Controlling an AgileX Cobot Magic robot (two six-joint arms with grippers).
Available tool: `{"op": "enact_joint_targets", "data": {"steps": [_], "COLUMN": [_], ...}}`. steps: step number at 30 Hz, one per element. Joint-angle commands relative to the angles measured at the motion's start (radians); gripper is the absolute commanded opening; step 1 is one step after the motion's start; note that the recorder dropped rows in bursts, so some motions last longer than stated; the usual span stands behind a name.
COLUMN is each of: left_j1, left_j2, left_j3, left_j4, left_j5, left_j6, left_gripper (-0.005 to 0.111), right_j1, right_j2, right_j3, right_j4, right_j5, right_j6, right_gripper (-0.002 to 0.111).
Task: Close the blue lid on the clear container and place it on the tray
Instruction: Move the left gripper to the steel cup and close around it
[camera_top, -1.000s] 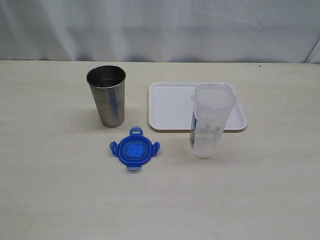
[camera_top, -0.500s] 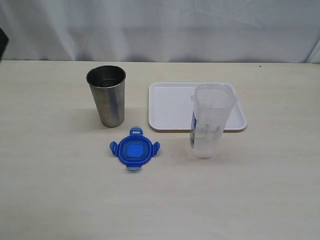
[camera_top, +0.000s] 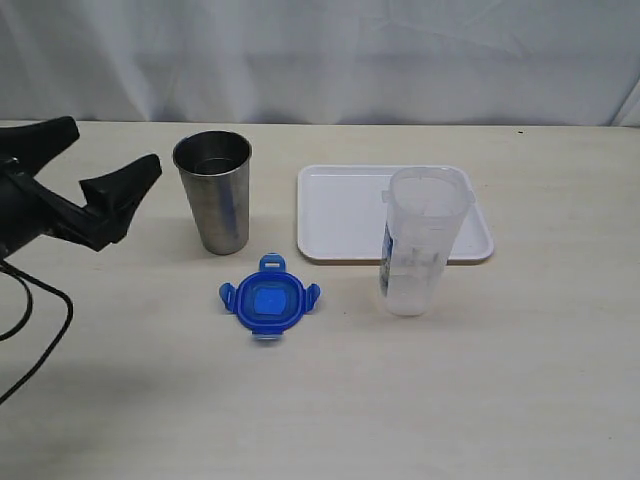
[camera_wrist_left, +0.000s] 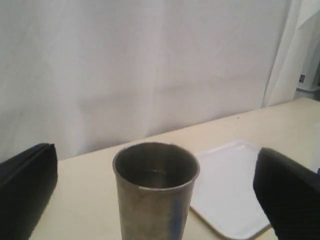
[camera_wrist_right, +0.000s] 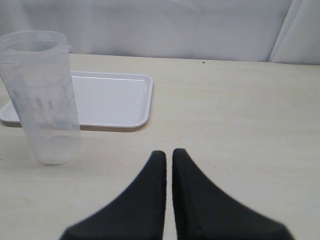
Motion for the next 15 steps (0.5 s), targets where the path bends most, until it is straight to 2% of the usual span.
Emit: {"op": "enact_joint_targets", "data": {"steps": [1,5,11,15], "left_j1": [0.000,0.000,0.000,0.000], "left_j2": [0.139,0.236,0.369,0.437], "left_j3": [-0.060,-0.117,-0.195,-0.248], "left_j4": [0.042,0.129,0.144,0.215], "left_j5": [-0.030,-0.034,-0.034,-0.034], "left_j6": [0.013,0.017,0.037,0.037], "left_gripper": [0.104,0.104,0.104,0.104], "right_j1": [-0.002,-0.002,-0.002,-0.002], "right_j2": [-0.006,-0.006,-0.006,-0.006], "right_j3": [0.003,0.003,0.003,0.003], "right_j4": [-0.007,-0.007,-0.007,-0.007], "right_j5": [-0.002,-0.002,-0.002,-0.002], "right_j6": [0.000,0.000,0.000,0.000], "right_gripper": [0.005,0.005,0.005,0.005]}}
